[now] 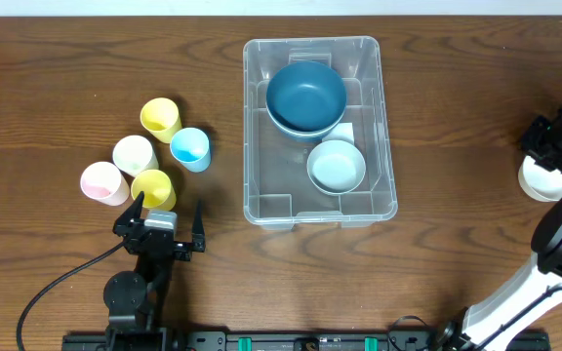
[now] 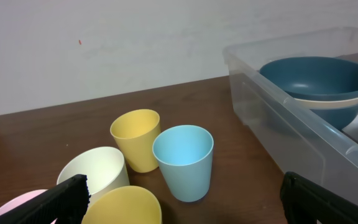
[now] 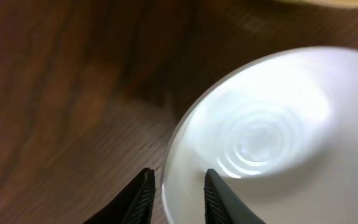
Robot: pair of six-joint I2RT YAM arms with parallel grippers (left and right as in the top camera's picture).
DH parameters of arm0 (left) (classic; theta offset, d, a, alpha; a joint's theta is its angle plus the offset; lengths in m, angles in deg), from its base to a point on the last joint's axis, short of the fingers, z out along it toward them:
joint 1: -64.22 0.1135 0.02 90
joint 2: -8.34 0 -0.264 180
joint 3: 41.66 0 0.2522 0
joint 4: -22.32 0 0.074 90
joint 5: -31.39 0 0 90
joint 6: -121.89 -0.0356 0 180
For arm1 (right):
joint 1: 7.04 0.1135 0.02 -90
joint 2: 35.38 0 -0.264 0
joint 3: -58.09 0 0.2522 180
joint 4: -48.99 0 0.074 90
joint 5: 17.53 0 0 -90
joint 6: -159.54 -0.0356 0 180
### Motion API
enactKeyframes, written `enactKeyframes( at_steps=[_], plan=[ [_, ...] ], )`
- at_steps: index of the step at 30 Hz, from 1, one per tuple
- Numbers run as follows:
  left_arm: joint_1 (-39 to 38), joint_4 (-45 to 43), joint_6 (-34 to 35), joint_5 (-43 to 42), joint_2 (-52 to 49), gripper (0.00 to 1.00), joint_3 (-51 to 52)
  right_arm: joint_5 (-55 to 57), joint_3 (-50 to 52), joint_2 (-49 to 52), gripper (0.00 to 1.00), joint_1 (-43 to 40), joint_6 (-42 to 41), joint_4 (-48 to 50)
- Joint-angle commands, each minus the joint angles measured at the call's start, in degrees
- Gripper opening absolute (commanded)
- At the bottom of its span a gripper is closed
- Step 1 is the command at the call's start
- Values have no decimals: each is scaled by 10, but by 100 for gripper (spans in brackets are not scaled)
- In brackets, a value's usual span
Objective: Pack container
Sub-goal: 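Grasp the rim of the white bowl with the right gripper, then carry the white bowl into the container onto the white bowl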
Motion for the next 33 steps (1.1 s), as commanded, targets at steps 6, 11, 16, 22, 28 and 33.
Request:
enactKeyframes(
  at_steps=[6,11,16,22,28,33],
  plan=[
    [3,17,-5,-8,3,98,11,7,7,29,18,4,-1,1],
    [3,17,-5,-8,3,98,11,7,7,29,1,5,-4,2],
    [3,17,-5,-8,3,98,11,-14,-20,29,1,5,-5,-17],
    [3,17,-5,-8,3,98,11,-82,-131,29,1,16,-5,-94],
    [3,17,-5,-8,3,98,11,-148,-294,17,1,76,12,-195],
    [3,17,-5,-8,3,98,11,-160,-452,-9,1,182,38,-302]
  ],
)
